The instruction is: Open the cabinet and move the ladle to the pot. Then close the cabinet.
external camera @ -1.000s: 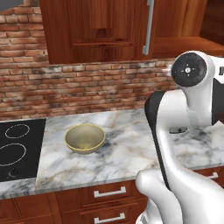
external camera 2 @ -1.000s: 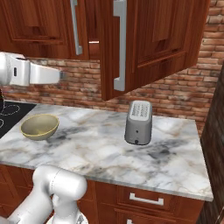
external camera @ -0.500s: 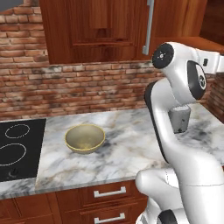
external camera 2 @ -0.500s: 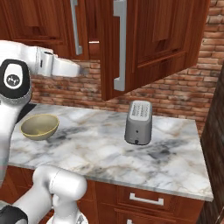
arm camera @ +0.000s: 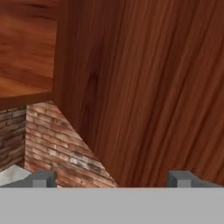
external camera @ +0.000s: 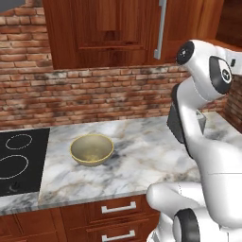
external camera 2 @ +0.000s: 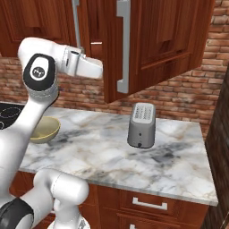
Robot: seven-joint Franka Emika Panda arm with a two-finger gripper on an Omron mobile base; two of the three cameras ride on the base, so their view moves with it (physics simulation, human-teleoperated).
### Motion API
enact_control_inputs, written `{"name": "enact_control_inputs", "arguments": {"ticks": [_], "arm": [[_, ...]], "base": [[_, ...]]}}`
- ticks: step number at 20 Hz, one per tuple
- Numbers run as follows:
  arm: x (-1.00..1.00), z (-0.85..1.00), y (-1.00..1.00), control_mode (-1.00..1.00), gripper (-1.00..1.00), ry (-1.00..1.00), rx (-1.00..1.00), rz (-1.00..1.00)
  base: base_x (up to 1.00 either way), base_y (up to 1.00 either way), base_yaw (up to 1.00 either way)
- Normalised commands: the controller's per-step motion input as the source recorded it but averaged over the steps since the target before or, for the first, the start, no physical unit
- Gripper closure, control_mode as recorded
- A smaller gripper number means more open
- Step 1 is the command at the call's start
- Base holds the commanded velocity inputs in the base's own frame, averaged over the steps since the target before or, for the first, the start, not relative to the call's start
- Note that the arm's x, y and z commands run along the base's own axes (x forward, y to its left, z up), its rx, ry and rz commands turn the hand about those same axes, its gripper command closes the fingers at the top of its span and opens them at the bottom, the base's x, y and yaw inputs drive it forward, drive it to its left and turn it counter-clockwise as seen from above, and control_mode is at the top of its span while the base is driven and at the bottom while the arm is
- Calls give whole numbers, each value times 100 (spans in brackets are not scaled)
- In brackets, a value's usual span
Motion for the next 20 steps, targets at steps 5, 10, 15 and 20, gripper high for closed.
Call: {"name": "enact_control_inputs", "arguments": {"ticks": [5,10,15,20], "arm": [[-4,0,-66,-100,-100,-3,-4,-22],[-43,0,-67,-100,-100,-7,-3,-20],[-68,4,-55,-100,-100,-10,-1,-15],[-58,17,62,-100,-100,-6,0,21]], "base": [[0,0,0],[0,0,0],[0,0,0],[0,0,0]]}}
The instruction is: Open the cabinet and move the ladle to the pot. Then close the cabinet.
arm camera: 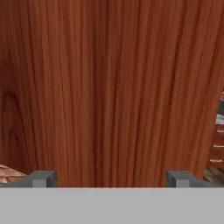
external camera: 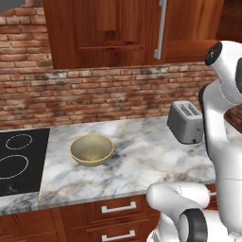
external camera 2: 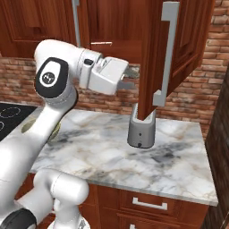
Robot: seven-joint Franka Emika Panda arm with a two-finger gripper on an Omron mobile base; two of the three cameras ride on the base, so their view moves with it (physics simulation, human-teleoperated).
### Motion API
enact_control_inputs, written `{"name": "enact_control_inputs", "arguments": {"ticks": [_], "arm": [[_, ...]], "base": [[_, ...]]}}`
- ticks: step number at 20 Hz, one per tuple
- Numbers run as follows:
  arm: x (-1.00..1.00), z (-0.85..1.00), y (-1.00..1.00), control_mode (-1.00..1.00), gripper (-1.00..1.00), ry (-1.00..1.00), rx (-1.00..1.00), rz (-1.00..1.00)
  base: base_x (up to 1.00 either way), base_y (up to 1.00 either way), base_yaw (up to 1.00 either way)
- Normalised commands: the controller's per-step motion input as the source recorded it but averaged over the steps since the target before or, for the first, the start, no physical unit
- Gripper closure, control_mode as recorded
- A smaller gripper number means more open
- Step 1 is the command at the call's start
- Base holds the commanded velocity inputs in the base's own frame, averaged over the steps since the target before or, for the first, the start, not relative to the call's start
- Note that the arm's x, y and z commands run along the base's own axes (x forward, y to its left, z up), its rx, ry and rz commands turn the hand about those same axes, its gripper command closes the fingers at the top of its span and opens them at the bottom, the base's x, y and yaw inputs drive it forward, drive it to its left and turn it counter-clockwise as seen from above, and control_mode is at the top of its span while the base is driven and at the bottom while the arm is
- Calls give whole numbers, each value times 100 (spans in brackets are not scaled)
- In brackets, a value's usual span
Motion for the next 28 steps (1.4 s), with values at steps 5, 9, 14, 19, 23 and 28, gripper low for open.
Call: {"name": "enact_control_inputs", "arguments": {"ticks": [5,9,14,19,23,28], "arm": [[-14,6,100,-100,-100,15,0,63],[-2,9,100,-100,-100,19,1,66],[2,7,92,-100,-100,13,9,62],[9,16,66,-100,-100,3,21,49],[38,5,38,-100,-100,0,25,37],[64,0,28,-100,-100,0,20,21]], "base": [[0,0,0],[0,0,0],[0,0,0],[0,0,0],[0,0,0],[0,0,0]]}}
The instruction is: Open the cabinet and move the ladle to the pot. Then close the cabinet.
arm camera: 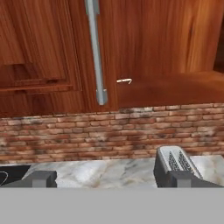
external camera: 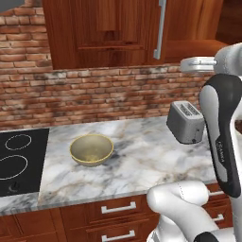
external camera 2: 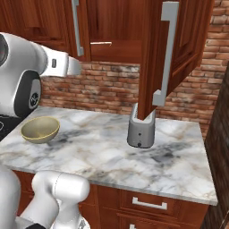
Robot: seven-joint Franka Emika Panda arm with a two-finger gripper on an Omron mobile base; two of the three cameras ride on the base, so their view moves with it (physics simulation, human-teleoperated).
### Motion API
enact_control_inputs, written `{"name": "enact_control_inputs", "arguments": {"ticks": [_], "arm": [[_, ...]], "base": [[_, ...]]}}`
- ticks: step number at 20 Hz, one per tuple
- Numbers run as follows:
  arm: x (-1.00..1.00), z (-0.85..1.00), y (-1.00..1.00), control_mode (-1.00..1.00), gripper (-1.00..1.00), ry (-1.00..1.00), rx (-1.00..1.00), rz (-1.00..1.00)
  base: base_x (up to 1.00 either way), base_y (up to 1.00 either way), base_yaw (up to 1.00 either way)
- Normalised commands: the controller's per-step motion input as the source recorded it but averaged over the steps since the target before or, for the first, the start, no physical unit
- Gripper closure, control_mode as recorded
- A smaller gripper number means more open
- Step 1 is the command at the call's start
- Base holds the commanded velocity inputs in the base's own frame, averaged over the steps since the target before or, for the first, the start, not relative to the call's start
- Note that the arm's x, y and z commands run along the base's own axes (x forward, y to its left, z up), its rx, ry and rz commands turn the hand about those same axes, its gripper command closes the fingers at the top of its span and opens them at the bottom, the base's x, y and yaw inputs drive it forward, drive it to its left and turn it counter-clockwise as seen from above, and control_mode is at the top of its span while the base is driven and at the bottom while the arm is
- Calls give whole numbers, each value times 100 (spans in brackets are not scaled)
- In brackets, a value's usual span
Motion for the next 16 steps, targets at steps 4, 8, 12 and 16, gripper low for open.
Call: {"name": "enact_control_inputs", "arguments": {"ticks": [4,8,12,16], "arm": [[63,5,35,-100,-100,0,3,4],[62,4,36,-100,-100,0,0,0],[64,0,14,-100,-100,6,0,0],[55,4,0,-100,-100,8,0,0]], "base": [[0,0,0],[0,0,0],[0,0,0],[0,0,0]]}}
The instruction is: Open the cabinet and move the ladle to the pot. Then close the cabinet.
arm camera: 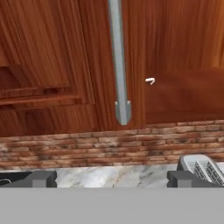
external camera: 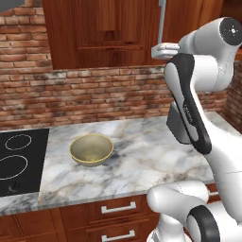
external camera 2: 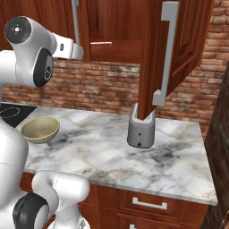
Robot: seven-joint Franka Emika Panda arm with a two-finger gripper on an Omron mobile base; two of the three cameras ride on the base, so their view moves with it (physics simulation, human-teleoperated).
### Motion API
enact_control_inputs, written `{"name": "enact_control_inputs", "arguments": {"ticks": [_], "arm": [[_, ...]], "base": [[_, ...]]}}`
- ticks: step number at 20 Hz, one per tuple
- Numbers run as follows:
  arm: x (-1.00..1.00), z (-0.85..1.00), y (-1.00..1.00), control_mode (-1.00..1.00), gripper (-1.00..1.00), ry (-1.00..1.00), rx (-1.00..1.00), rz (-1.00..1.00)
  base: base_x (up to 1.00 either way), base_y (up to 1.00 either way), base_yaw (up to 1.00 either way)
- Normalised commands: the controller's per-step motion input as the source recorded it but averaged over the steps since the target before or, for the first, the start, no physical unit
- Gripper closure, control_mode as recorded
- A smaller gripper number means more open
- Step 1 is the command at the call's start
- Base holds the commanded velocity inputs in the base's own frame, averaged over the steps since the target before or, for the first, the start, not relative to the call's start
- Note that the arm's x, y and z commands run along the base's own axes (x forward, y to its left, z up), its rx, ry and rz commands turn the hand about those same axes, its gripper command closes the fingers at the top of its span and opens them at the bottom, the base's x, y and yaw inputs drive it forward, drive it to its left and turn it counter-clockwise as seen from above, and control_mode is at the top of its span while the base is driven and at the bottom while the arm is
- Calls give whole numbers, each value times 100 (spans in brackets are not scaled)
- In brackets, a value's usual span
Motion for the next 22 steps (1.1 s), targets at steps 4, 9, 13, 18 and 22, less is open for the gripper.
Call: {"name": "enact_control_inputs", "arguments": {"ticks": [4,9,13,18,22], "arm": [[43,8,0,-100,-100,2,-1,0],[36,5,0,-100,-100,0,-3,0],[39,0,0,-100,-100,-3,-2,0],[45,0,0,-100,-100,-7,0,1],[32,0,0,-100,-100,-9,0,3]], "base": [[0,0,0],[0,0,0],[0,0,0],[0,0,0],[0,0,0]]}}
